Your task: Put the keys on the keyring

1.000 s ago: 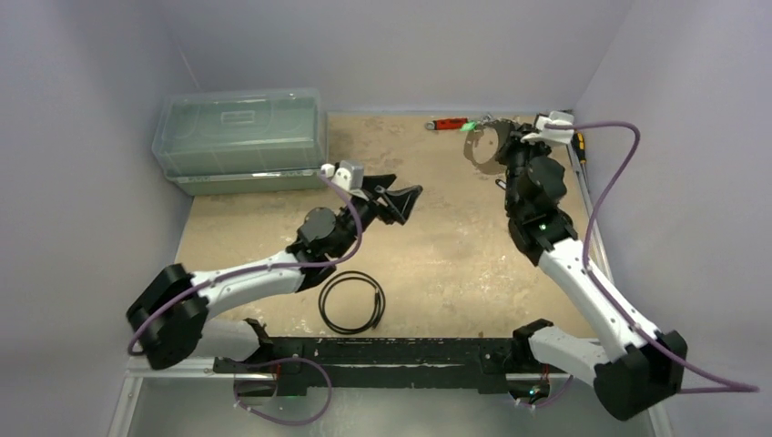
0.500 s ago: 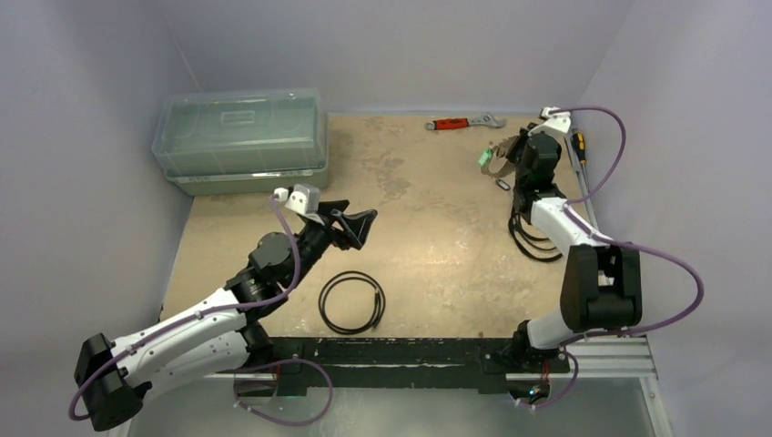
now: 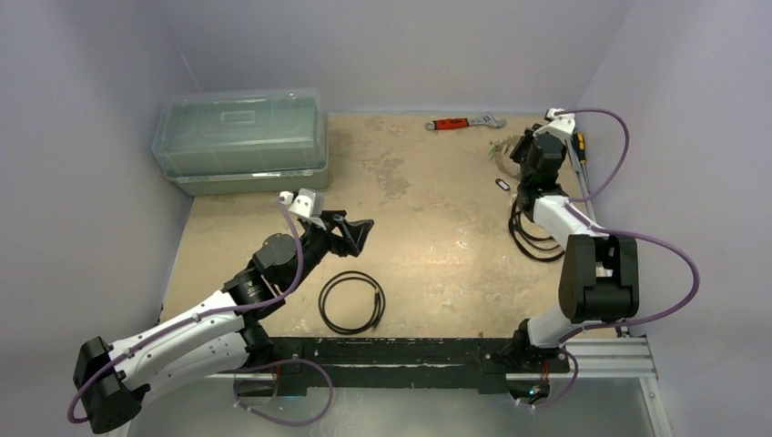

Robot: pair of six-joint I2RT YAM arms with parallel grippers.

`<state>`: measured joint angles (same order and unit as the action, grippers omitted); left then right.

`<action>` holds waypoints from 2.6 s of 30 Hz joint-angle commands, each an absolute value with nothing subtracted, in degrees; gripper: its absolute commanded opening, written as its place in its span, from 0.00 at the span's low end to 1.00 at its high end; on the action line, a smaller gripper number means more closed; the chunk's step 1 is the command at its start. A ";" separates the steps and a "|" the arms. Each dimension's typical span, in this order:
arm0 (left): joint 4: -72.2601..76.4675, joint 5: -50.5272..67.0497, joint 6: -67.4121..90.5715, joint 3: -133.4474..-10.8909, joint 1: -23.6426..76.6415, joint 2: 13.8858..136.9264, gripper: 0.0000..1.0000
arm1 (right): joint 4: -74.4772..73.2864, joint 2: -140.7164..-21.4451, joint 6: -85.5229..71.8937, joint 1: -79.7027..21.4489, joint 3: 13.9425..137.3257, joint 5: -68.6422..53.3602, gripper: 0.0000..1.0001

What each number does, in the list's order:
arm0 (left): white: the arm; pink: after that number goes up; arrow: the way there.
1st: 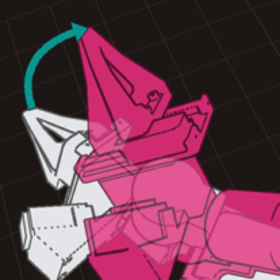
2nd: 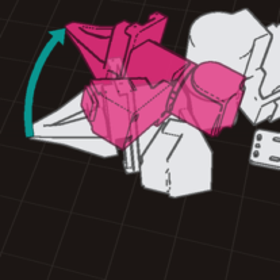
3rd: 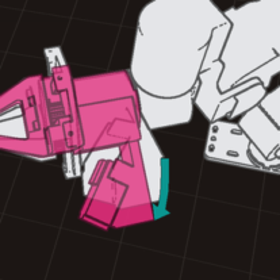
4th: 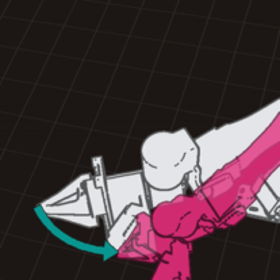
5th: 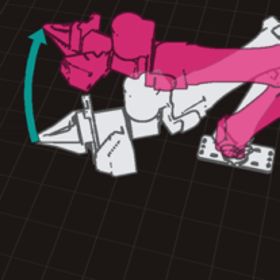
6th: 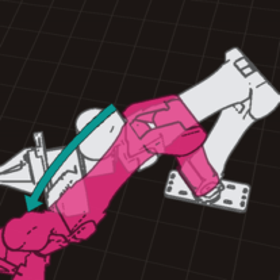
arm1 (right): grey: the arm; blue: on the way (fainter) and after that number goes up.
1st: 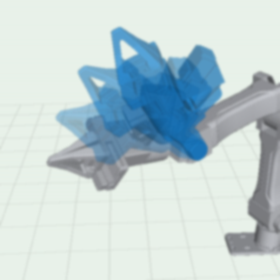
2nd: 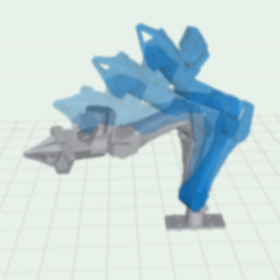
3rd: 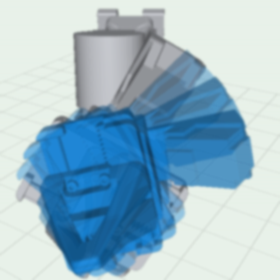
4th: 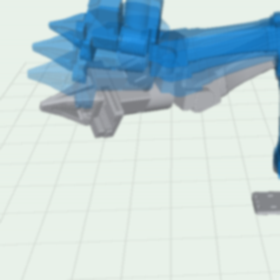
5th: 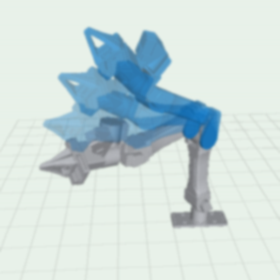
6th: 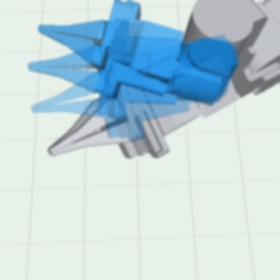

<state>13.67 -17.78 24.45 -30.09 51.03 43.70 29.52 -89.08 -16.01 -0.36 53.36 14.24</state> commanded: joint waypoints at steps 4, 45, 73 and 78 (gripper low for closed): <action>13.95 -17.58 24.28 -31.14 51.26 43.78 0.70 | 33.34 -87.54 -19.76 -0.18 50.75 7.72 0.00; 10.99 -19.86 22.83 -33.27 51.26 41.02 0.69 | 30.81 -66.53 -37.79 -9.68 34.17 -13.88 0.00; 11.28 -18.70 23.31 -32.24 51.39 42.11 0.68 | 31.00 -88.19 -28.83 5.27 50.51 -0.17 0.00; 11.49 -18.68 23.31 -31.95 51.40 41.86 0.67 | 33.79 -86.24 -31.57 5.27 42.74 -1.12 0.00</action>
<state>10.98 -18.87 24.21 -30.76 51.09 42.26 30.61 -88.66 -30.41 5.30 47.33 -1.39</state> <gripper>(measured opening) 0.677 0.005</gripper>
